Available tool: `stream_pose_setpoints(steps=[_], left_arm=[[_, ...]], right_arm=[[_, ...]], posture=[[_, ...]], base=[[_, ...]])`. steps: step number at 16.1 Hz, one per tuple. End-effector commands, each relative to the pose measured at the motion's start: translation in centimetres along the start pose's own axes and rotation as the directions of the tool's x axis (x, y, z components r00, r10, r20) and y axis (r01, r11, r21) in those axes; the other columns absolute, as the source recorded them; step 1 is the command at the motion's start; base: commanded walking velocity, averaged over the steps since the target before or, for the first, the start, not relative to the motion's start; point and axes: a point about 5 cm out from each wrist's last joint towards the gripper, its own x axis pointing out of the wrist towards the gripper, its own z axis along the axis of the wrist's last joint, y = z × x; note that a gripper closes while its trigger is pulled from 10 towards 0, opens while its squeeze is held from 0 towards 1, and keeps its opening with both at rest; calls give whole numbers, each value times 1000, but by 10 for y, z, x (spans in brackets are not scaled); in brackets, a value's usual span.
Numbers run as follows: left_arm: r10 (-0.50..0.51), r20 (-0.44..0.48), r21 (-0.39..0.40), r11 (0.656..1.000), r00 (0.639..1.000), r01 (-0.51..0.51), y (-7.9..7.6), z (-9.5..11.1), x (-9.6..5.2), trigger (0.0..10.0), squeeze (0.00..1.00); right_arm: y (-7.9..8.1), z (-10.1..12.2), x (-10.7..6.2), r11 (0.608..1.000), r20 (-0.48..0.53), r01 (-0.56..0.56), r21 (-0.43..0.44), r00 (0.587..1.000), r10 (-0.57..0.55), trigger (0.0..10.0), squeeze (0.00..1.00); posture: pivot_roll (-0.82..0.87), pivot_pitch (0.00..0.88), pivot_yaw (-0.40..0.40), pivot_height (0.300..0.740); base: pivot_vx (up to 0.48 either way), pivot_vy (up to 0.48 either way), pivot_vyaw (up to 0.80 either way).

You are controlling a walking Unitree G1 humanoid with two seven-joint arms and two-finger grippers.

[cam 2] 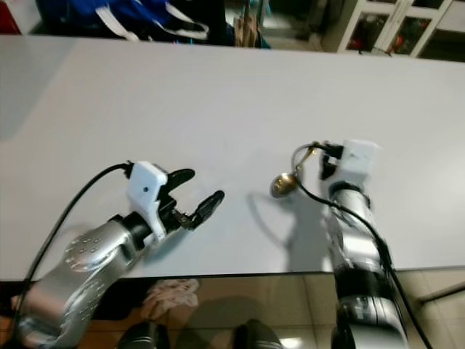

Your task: Setting the table

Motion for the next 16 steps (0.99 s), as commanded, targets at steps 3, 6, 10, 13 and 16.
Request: stream_pose_setpoints(steps=[3, 6, 10, 13, 16], left_arm=[[181, 55, 29, 983, 982, -182, 15, -2, 12, 10000, 0], [217, 62, -16, 976, 974, -216, 17, -5, 25, 10000, 0], [223, 119, -43, 975, 967, -220, 26, -1, 40, 10000, 0], [239, 139, -33, 971, 961, -236, 29, 1, 43, 10000, 0], [237, 149, -25, 971, 960, -236, 29, 1, 43, 10000, 0]], right_arm=[[-2, 12, -18, 1000, 76, 7, 2, 997, -7, 10000, 0], [6, 8, -28, 999, 89, -15, -38, 996, 18, 10000, 0], [12, 1, -31, 994, 50, -23, -105, 998, 28, 10000, 0], [21, -5, -34, 990, 22, -64, -122, 997, 67, 10000, 0], [23, -6, -36, 988, 15, -75, -131, 997, 78, 10000, 0]], posture=[[8, 0, -22, 701], [-14, 0, -1, 693], [-16, 0, 12, 689], [-7, 0, 9, 689], [-3, 0, 8, 689]], base=[[0, 0, -204], [0, -160, -496], [0, -480, -125], [0, -480, 0], [0, -480, 0]])
